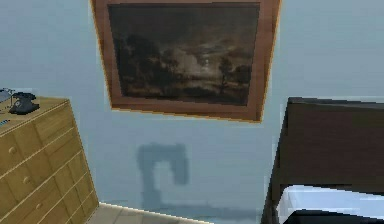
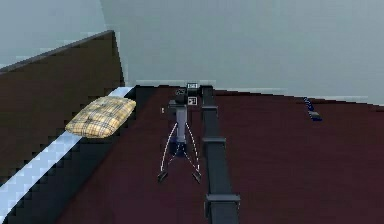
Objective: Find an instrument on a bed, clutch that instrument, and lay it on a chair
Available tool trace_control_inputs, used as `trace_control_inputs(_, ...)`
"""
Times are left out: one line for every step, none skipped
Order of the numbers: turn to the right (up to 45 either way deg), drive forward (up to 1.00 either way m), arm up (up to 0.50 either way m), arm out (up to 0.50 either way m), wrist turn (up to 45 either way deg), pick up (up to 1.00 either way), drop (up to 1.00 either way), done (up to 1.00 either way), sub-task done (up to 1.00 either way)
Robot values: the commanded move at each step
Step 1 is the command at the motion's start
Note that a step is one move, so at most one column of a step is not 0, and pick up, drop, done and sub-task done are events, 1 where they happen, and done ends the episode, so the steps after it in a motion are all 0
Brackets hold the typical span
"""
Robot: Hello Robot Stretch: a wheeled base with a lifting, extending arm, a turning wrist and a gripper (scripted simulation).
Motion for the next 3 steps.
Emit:
trace_control_inputs(0.0, 0.00, 0.00, 0.00, 45.0, 0.00, 0.00, 0.00, 0.00)
trace_control_inputs(0.0, 0.00, 0.00, 0.00, 45.0, 0.00, 0.00, 0.00, 0.00)
trace_control_inputs(0.0, 0.00, 0.00, 0.00, 45.0, 0.00, 0.00, 0.00, 0.00)
